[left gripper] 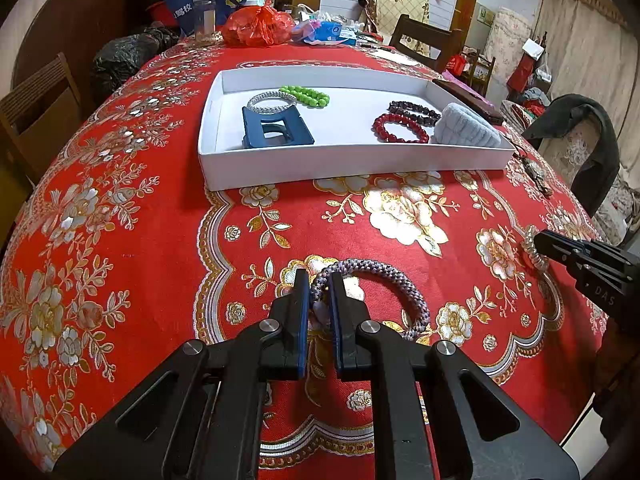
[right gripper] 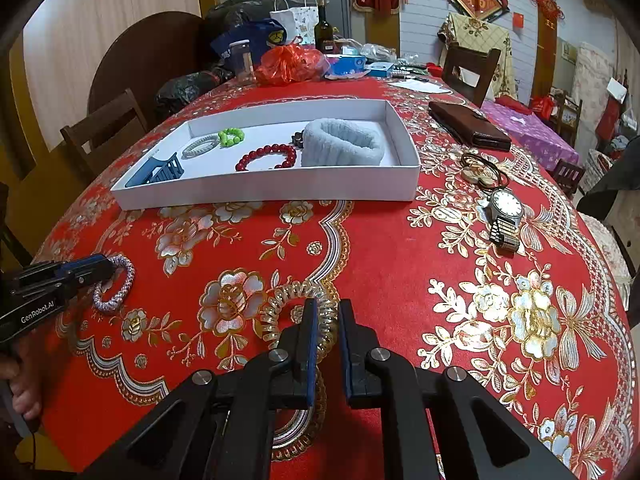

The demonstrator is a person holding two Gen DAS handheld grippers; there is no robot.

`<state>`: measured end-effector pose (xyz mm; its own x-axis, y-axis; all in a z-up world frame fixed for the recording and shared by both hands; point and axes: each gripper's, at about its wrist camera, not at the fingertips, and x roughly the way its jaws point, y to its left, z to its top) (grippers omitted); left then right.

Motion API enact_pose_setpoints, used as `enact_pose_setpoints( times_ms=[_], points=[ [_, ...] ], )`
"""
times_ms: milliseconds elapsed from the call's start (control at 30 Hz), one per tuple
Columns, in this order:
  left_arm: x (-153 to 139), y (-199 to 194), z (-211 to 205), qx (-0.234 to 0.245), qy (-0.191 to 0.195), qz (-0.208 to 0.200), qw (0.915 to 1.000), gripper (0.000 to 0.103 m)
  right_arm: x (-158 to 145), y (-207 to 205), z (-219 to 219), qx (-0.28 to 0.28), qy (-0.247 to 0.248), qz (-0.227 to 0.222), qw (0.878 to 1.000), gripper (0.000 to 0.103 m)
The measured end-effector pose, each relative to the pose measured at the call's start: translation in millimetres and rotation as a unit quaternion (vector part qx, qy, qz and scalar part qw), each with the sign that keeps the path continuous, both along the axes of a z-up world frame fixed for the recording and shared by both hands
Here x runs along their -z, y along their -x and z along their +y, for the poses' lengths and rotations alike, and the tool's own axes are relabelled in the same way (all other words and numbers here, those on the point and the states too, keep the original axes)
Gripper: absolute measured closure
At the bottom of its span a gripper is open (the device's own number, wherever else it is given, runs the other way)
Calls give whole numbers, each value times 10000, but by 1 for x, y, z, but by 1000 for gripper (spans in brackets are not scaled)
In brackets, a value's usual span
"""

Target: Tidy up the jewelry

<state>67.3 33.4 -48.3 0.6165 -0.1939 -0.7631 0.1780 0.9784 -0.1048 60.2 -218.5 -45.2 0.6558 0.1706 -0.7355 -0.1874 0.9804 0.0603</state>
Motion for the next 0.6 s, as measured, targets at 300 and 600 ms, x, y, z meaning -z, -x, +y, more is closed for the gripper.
enact_pose_setpoints(
  times_ms=[300,600],
  points=[
    [0,0,0,0,1,0,10000,95,0,-1,-2,41,-24,-14,10000,94],
    [0,0,0,-4,-6,-5,10000,95,0,1,-2,95,25,-35,9999,94]
  ],
)
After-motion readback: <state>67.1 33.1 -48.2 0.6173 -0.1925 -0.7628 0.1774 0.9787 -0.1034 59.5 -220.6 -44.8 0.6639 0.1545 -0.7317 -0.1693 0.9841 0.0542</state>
